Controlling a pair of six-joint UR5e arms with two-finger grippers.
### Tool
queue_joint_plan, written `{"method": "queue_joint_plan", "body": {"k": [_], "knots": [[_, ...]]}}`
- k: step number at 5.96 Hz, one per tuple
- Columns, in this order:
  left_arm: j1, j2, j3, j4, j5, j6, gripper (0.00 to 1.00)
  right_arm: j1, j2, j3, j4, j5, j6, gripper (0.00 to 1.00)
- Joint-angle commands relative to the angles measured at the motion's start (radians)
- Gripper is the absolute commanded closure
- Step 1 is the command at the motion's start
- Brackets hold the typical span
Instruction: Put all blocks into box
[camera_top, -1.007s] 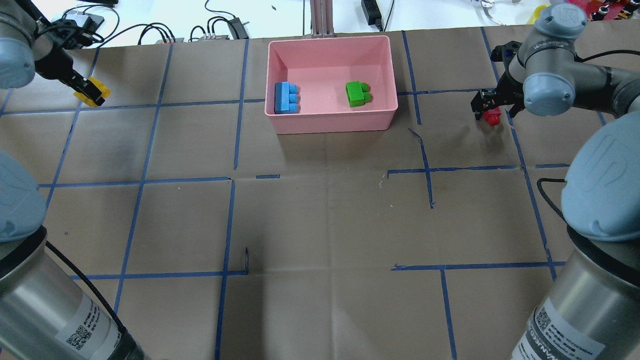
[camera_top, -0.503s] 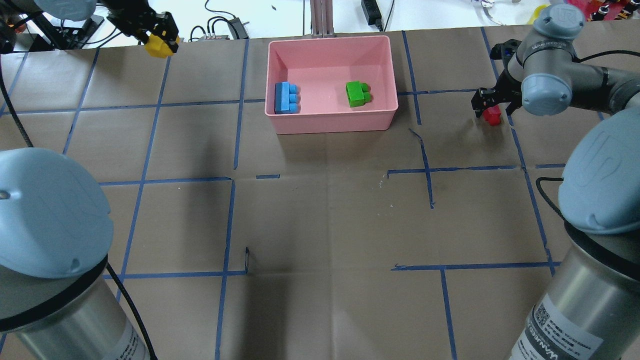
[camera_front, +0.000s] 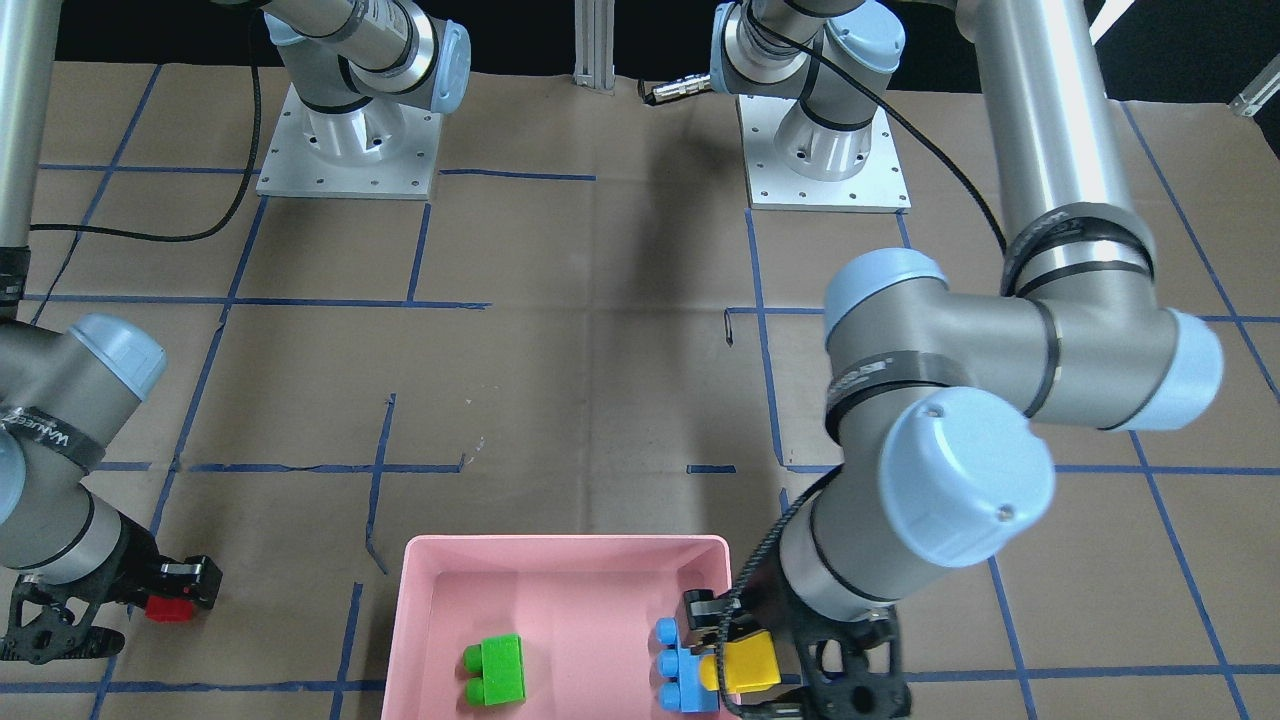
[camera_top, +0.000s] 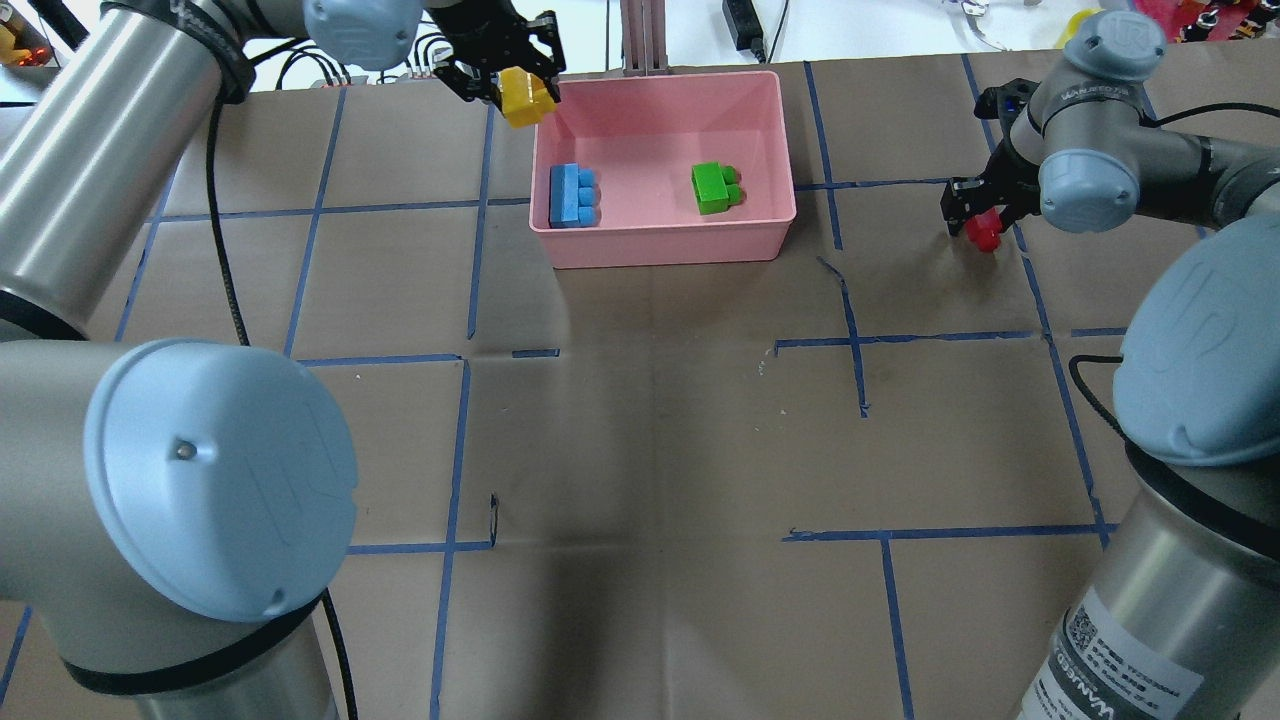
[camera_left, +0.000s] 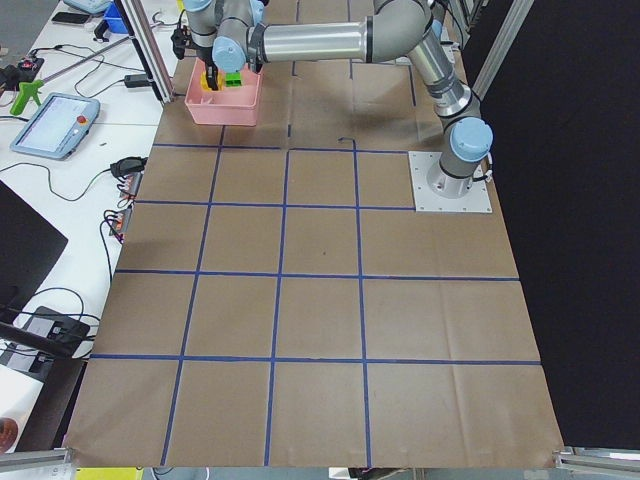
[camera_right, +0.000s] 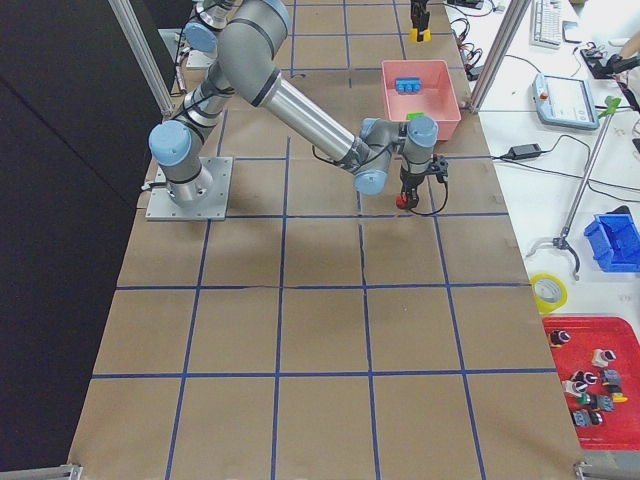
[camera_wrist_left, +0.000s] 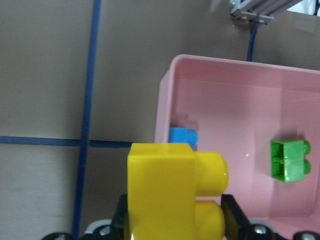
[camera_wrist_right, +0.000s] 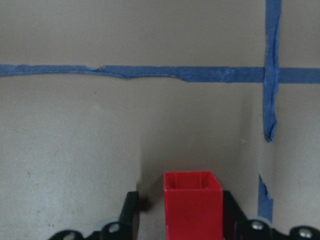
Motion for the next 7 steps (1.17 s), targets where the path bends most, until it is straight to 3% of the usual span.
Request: {"method": "queue_joint_plan", "body": {"k": [1,2,3,6,7], "knots": [[-0.049,-0.099,-0.008,0.117,0.01,-0.072,0.85,-0.001,-0.007,0.001,0.005,-0.003,-0.005,0.94],[-0.052,-0.099,-0.009,0.118,0.072,-0.073,0.61,-0.001,-0.018,0.001,0.008,-0.003,-0.007,0.95],[-0.07,-0.087,-0.009,0.11,0.163,-0.079,0.03,0.0,-0.051,0.001,0.013,-0.006,-0.034,0.95],[-0.063,0.105,-0.024,-0.058,0.157,-0.048,0.01,0.005,-0.254,0.016,0.036,-0.019,-0.06,0.95],[-0.023,0.168,-0.034,-0.141,0.157,0.04,0.01,0.042,-0.295,0.0,0.135,-0.019,-0.053,0.95]]}}
